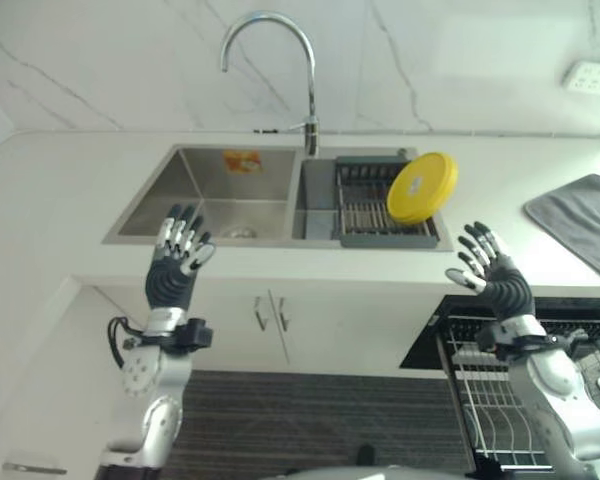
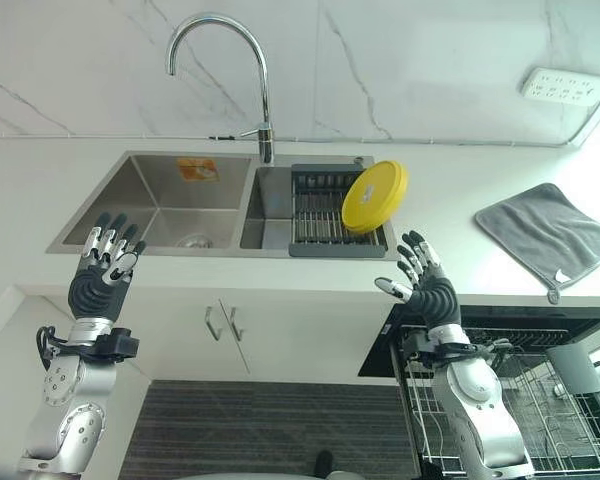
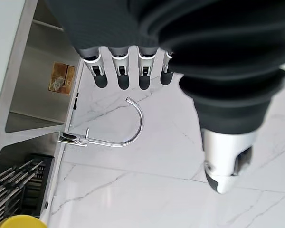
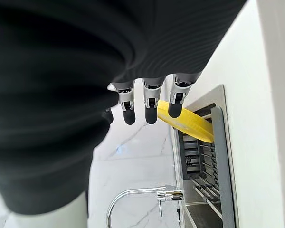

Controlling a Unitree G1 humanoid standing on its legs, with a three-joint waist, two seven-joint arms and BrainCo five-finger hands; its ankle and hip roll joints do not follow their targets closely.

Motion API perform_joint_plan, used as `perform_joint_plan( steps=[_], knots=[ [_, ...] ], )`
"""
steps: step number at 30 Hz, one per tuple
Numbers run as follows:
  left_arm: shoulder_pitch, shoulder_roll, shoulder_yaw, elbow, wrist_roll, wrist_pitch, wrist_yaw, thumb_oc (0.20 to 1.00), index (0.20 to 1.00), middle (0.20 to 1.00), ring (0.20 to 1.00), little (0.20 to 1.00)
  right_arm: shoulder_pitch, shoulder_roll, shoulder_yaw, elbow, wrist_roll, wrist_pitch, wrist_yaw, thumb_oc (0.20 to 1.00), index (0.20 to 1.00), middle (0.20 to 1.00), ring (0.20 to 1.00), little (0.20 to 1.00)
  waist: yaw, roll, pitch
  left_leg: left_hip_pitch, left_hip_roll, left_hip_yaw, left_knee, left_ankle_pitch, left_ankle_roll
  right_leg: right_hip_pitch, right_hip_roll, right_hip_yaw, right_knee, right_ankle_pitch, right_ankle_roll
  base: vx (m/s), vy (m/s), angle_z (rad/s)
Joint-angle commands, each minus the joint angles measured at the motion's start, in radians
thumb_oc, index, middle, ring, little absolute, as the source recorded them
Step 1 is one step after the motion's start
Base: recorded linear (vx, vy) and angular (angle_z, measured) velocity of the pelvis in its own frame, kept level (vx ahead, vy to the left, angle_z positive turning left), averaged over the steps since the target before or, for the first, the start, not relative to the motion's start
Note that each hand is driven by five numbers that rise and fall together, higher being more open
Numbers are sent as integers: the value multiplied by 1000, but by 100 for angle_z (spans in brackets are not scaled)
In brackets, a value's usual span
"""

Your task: Place the dishes in the dishwasher.

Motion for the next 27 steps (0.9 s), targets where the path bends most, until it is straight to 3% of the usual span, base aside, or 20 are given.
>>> perform_joint_plan(
  steps=[1, 4, 5, 6, 8, 11, 12, 13, 14, 18, 21, 27],
  knots=[
    [-51, 51, 18, -28, 76, -40, -14, 1000, 1000, 1000, 1000, 1000, -39, 5, -37, -47, -10, -78, -1, 1000, 1000, 1000, 1000, 1000, -15, -3, 7, -10, 9, -70, 6, -23, -32, 64, 9, -6, 8, -72, 60, 9, -155, 1],
    [-43, 55, 14, -31, 92, -37, -22, 1000, 1000, 1000, 1000, 1000, -25, 11, -42, -48, 4, -76, 6, 1000, 1000, 1000, 1000, 1000, -29, 5, 19, 11, 16, -47, 13, -8, -45, 68, 27, 24, 8, -78, 46, 29, -158, -7],
    [-39, 58, 12, -32, 87, -29, -23, 1000, 1000, 1000, 1000, 1000, -21, 7, -46, -51, 13, -73, 9, 1000, 1000, 1000, 1000, 1000, -32, 0, 28, 0, 18, -35, 66, -16, -53, 73, 28, 34, 8, -78, 39, 12, -267, -26],
    [-28, 59, 5, -40, 81, -21, -24, 1000, 1000, 1000, 1000, 1000, -18, -11, -53, -53, 13, -78, 7, 1000, 1000, 1000, 1000, 1000, -23, -32, 67, -134, 37, -33, 367, -10, -75, 87, 7, 45, 8, -63, 11, -15, -221, -19],
    [-17, 52, 6, -43, 86, -27, -36, 1000, 1000, 1000, 1000, 1000, -19, -21, -57, -44, 6, -80, 12, 1000, 1000, 1000, 1000, 1000, -14, -32, 93, -233, 43, -80, 491, 25, -86, 91, 14, 50, 8, -50, -3, 16, -132, -5],
    [-2, 49, 11, -45, 86, -41, -43, 1000, 1000, 1000, 1000, 1000, -36, -18, -47, -32, -8, -78, 8, 1000, 1000, 1000, 1000, 1000, -8, -19, 109, -222, 44, -52, 324, 25, -70, 103, 25, 60, 8, -59, 8, 136, 48, -22],
    [16, 46, 16, -48, 80, -53, -45, 1000, 1000, 1000, 1000, 1000, -29, -16, -47, -38, -12, -78, 17, 1000, 1000, 1000, 1000, 1000, 1, 7, 110, -220, 47, -49, 130, 106, -87, 120, 44, 63, 8, -76, 19, 247, 137, -21],
    [20, 47, 19, -47, 74, -55, -47, 1000, 1000, 1000, 1000, 1000, -23, -19, -49, -41, -14, -82, 23, 1000, 1000, 1000, 1000, 1000, 5, 14, 112, -221, 50, -49, 88, 151, -97, 134, 52, 66, 8, -87, 19, 277, 149, -6],
    [20, 48, 18, -39, 73, -62, -49, 1000, 1000, 1000, 1000, 1000, -17, -30, -55, -42, -8, -89, 34, 1000, 1000, 1000, 1000, 1000, 11, 14, 112, -234, 49, -60, 73, 176, -101, 152, 57, 74, 8, -103, 16, 195, 115, -2],
    [-8, 47, -9, -17, 119, -75, -11, 1000, 1000, 1000, 1000, 1000, -11, -48, -58, -41, 20, -99, 39, 1000, 1000, 1000, 1000, 1000, 15, 15, 92, -212, 43, -65, 6, 161, -98, 165, 59, 73, 8, -122, 24, 172, 117, -28],
    [-16, 49, 0, -36, 126, -57, -4, 1000, 1000, 1000, 1000, 1000, 5, -43, -68, -60, 14, -89, 46, 1000, 1000, 1000, 1000, 1000, 18, 10, 72, -189, 44, -31, 6, 140, -85, 177, 48, 51, 8, -134, 27, 187, 133, -51],
    [-8, 49, 2, -43, 140, -56, -11, 1000, 1000, 1000, 1000, 1000, -6, -40, -69, -59, 20, -72, 25, 1000, 1000, 1000, 1000, 1000, 44, -5, 57, -186, 28, -36, 11, 120, -71, 190, 28, 31, 8, -138, 35, 88, 87, -12]
  ],
)
